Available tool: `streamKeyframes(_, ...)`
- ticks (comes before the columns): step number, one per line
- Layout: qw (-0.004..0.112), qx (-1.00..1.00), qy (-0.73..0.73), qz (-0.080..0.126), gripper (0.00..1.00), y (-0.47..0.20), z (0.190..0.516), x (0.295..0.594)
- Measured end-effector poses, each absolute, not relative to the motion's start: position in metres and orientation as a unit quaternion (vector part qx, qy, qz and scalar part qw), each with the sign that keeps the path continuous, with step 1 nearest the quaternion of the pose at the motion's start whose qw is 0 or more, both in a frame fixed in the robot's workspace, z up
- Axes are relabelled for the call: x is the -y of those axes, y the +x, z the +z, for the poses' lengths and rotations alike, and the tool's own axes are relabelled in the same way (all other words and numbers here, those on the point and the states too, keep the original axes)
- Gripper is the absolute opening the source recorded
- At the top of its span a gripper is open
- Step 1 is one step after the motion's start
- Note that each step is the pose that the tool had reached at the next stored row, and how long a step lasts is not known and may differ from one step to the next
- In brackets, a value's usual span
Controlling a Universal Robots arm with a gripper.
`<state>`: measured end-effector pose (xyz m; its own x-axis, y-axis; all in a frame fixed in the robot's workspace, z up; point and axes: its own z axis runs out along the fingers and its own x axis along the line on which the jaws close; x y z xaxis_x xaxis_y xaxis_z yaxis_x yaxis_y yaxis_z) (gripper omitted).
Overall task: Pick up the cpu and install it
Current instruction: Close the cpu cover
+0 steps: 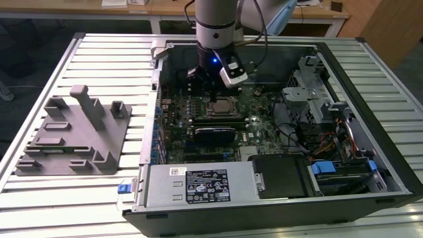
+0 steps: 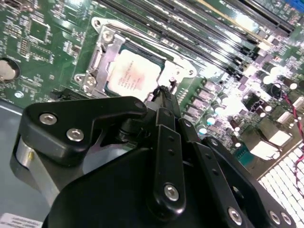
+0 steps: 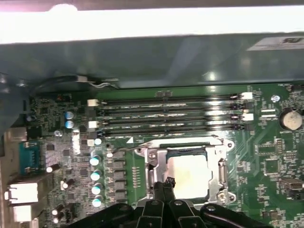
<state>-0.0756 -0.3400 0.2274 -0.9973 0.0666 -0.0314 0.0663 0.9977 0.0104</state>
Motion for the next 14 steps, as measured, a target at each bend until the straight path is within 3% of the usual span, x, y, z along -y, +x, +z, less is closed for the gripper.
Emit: streamKeyframes(14,0.016,-0.999,0.033,0.005,0.11,-0.054,0.228,0.34)
